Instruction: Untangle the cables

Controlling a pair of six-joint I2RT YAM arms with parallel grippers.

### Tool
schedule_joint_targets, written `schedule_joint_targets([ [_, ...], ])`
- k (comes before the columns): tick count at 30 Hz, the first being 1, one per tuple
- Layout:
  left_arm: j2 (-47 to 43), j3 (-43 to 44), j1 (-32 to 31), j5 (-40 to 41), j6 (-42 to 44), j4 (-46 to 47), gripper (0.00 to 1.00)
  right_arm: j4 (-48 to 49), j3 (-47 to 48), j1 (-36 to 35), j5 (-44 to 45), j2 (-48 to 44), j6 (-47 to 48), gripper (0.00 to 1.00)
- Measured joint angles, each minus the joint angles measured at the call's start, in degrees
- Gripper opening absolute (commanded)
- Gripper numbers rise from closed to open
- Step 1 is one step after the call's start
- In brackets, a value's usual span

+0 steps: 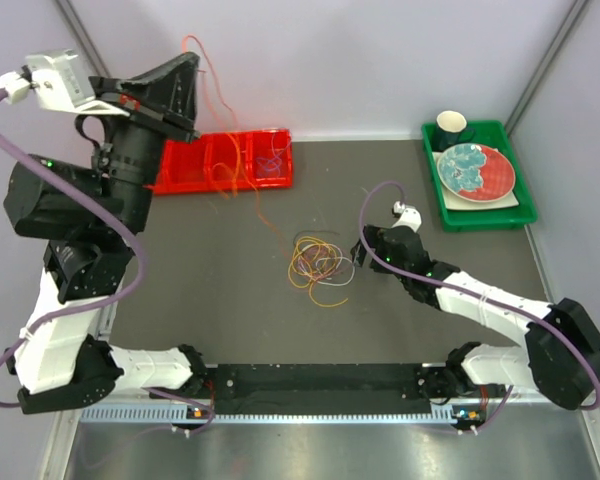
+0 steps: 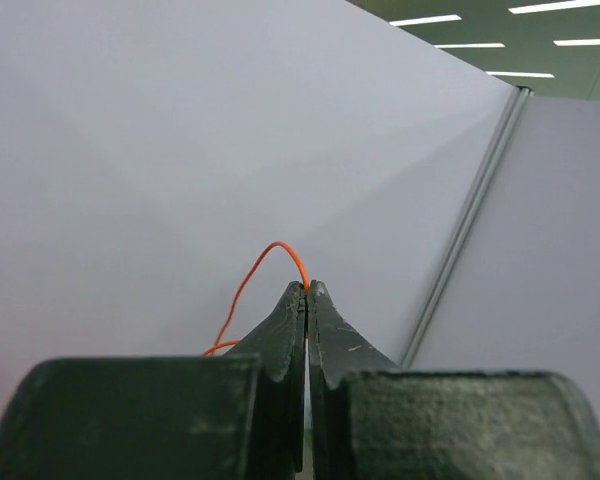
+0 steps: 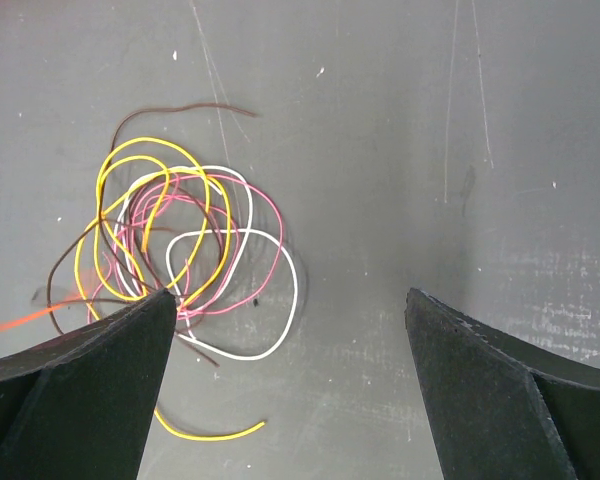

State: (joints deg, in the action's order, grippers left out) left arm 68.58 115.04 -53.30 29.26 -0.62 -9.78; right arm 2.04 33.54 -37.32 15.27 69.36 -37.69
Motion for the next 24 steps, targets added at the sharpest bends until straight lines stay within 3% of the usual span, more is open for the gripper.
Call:
schedule_joint_targets([
  [9, 1.6, -3.3, 0.0, 1.3, 3.5, 5.2, 0.00, 0.0, 0.0, 0.0, 0.0, 0.1, 0.0, 0.95],
  [17, 8.9, 3.8, 0.0, 3.7, 7.5, 7.7, 0.00, 0.0, 0.0, 0.0, 0.0, 0.1, 0.0, 0.95],
  [24, 9.7, 1.0, 1.4, 9.6, 15.5, 17.5, 0.00, 0.0, 0.0, 0.0, 0.0, 0.1, 0.0, 0.95],
])
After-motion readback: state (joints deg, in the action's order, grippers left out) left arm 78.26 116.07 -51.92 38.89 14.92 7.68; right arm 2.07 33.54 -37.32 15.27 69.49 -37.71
